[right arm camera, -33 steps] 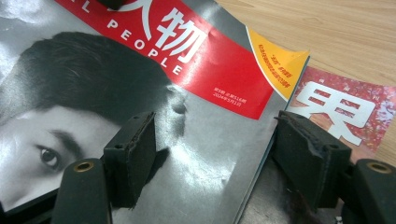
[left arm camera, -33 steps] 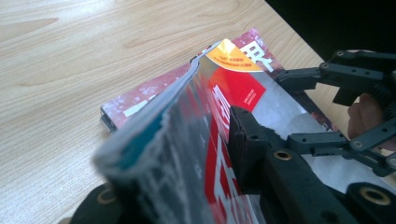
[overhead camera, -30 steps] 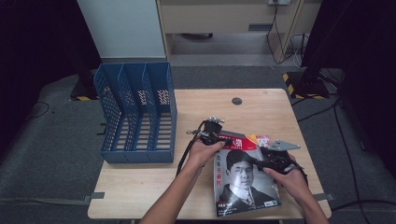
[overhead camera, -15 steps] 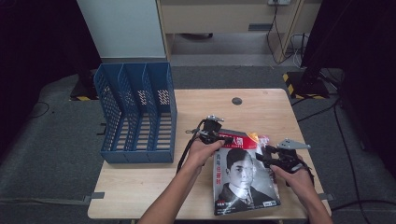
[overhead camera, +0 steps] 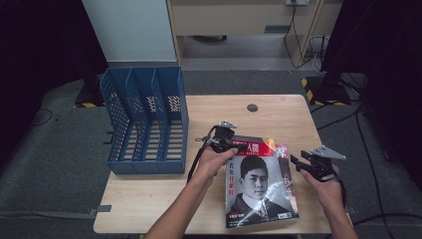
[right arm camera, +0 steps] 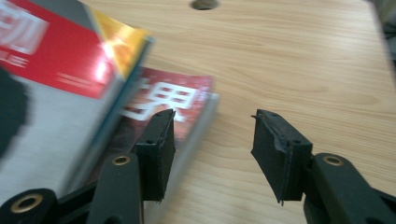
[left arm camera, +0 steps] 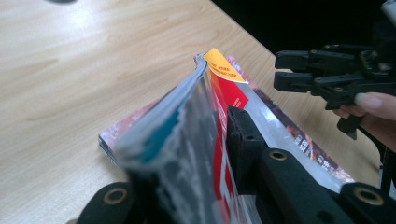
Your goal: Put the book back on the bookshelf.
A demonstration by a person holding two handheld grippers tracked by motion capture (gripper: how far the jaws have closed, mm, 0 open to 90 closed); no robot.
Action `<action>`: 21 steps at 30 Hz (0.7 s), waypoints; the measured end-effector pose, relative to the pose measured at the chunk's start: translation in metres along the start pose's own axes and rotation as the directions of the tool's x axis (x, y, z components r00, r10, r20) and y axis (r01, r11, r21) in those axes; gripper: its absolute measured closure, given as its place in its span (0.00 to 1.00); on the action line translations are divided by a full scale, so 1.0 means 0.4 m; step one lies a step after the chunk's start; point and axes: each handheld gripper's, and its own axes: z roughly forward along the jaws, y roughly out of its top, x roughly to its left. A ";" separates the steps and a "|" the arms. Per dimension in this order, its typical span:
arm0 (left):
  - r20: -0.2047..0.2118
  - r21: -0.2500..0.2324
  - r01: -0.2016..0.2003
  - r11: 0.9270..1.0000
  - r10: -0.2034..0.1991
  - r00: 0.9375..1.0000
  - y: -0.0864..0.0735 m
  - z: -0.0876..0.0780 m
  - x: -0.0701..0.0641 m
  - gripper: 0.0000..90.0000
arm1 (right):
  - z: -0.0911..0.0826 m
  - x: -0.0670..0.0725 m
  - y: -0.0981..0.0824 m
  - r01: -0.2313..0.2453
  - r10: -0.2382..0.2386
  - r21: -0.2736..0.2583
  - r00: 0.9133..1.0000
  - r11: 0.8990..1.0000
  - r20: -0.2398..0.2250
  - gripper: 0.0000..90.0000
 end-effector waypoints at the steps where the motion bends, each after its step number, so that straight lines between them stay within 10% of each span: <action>1: 0.000 -0.007 -0.002 1.000 0.002 1.000 0.003 -0.007 -0.001 0.91 | 0.000 -0.009 -0.003 -0.001 0.001 0.007 1.000 1.000 0.031 0.54; 21: 0.013 -0.130 -0.033 0.991 0.035 0.999 0.083 -0.139 -0.032 0.96 | 0.013 -0.018 -0.024 -0.003 -0.002 0.065 0.998 0.998 0.068 0.54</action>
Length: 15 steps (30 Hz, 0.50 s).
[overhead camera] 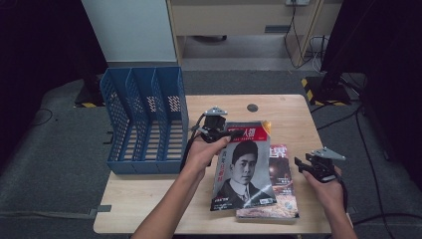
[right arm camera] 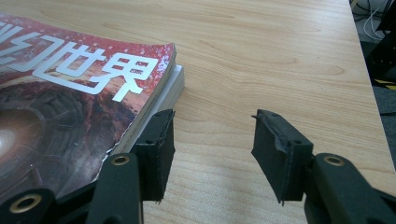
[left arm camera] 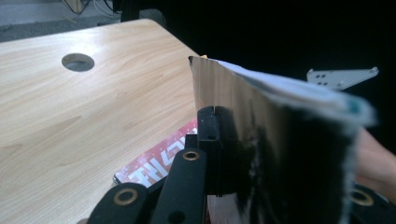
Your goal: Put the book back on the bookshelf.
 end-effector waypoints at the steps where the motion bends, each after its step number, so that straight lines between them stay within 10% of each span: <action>1: -0.005 -0.003 -0.003 1.000 0.003 1.000 0.005 -0.006 -0.001 0.96 | 0.000 -0.001 0.000 0.004 -0.004 0.001 1.000 1.000 0.000 0.54; 15: -0.037 -0.084 -0.033 0.996 0.030 0.999 0.060 -0.086 -0.003 0.96 | 0.002 -0.008 -0.002 -0.007 0.007 0.012 1.000 1.000 0.011 0.54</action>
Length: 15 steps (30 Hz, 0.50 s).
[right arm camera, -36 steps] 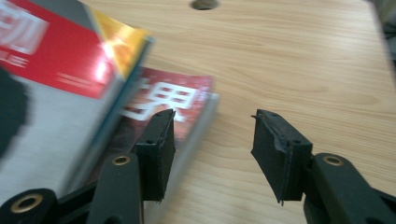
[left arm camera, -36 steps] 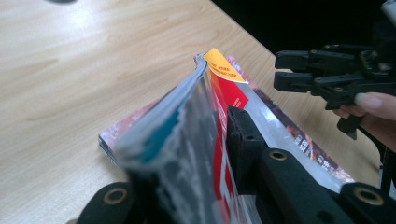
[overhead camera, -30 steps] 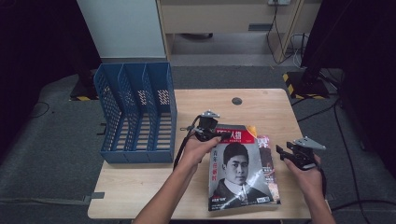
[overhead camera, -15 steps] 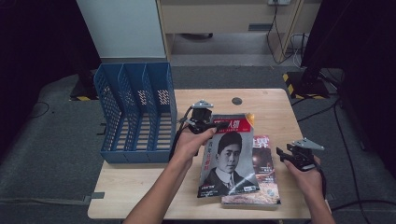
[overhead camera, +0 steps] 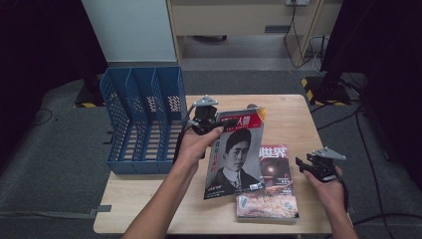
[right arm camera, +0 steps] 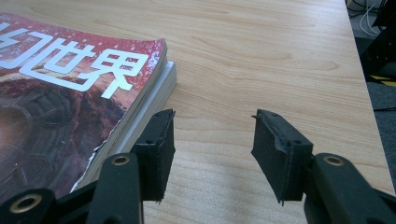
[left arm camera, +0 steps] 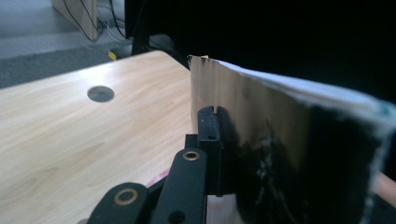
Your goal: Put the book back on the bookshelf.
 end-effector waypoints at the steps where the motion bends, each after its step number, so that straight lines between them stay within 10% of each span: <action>1: -0.005 -0.001 -0.001 1.000 0.001 1.000 0.004 -0.005 0.000 0.96 | 0.001 0.001 -0.001 0.007 -0.007 0.001 1.000 1.000 0.003 0.54; 15: -0.039 -0.057 -0.012 0.998 0.009 0.999 0.055 -0.056 -0.006 0.96 | 0.001 -0.003 -0.003 0.004 -0.004 0.009 1.000 1.000 0.004 0.53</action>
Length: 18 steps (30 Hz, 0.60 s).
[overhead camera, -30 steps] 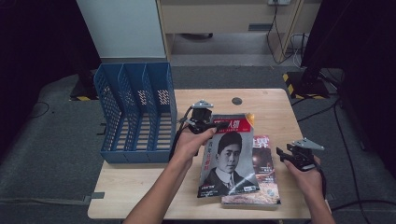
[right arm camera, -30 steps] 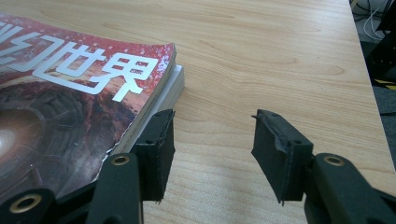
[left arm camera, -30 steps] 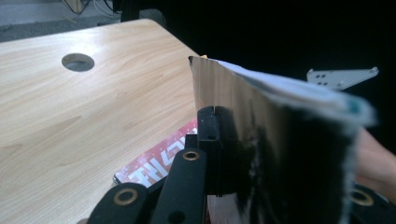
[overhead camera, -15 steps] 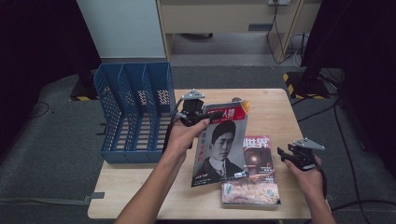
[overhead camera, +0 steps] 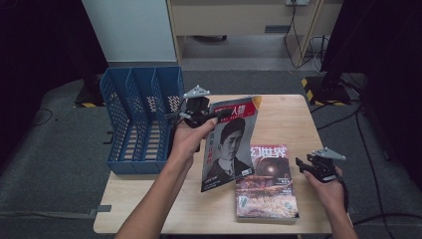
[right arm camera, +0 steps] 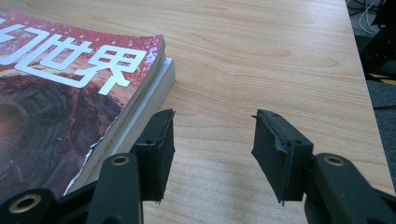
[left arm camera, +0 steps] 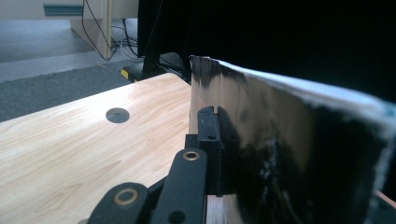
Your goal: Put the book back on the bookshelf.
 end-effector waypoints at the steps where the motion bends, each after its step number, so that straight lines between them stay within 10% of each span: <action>1: -0.004 -0.002 -0.003 1.000 0.003 1.000 0.004 -0.004 0.000 0.96 | 0.001 -0.001 -0.002 0.001 -0.001 0.000 1.000 1.000 0.004 0.53; 18: -0.033 -0.049 -0.022 0.999 0.020 0.999 0.038 -0.051 0.005 0.96 | 0.033 -0.002 -0.029 -0.041 0.042 0.067 0.999 0.997 -0.008 0.44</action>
